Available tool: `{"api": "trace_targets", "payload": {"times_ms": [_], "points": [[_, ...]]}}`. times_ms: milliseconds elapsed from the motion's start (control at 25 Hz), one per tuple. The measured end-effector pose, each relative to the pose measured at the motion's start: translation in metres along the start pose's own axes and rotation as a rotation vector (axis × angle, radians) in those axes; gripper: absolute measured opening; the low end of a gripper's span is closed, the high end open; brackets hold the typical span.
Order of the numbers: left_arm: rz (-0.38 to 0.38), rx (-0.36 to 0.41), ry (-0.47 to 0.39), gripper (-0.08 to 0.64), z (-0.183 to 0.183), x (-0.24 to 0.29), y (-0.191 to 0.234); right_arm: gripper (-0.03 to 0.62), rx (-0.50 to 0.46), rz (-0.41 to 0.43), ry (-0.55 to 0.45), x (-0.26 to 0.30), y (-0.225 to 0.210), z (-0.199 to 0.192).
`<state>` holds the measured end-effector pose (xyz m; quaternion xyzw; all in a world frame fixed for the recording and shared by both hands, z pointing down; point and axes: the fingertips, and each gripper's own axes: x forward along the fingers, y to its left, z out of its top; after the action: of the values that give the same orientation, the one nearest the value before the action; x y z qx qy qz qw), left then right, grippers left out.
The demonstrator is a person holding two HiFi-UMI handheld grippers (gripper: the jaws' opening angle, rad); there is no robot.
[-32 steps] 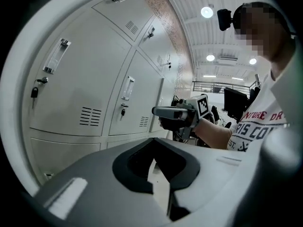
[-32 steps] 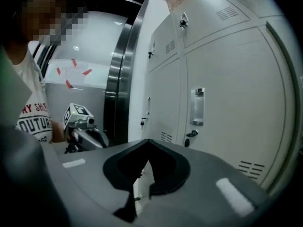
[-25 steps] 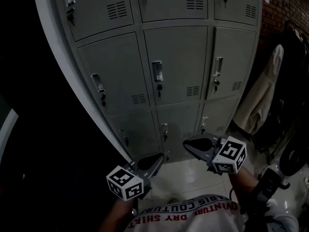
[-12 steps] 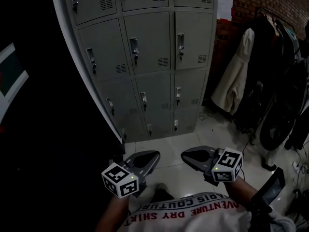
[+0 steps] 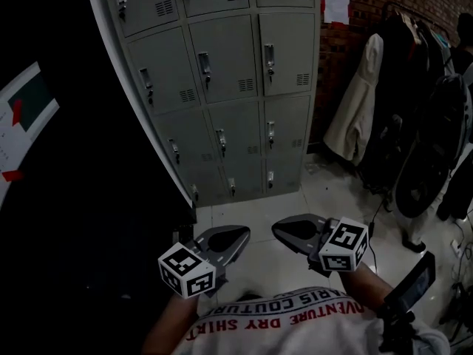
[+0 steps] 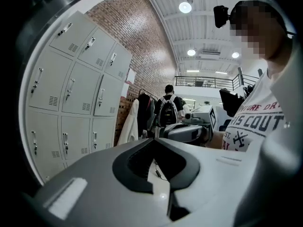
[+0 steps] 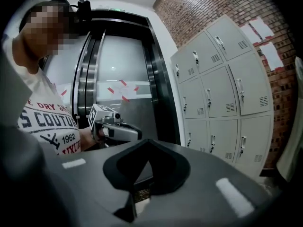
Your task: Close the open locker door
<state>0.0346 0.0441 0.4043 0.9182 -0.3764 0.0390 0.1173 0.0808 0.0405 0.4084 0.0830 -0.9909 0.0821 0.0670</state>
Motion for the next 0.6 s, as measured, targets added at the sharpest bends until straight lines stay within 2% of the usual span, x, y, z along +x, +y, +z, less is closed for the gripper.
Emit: {"api": "trace_targets", "payload": {"times_ms": [600], "points": [[-0.016, 0.039, 0.003, 0.003, 0.005, -0.001, -0.025, -0.005, -0.023, 0.005, -0.019, -0.013, 0.017, 0.004]]}}
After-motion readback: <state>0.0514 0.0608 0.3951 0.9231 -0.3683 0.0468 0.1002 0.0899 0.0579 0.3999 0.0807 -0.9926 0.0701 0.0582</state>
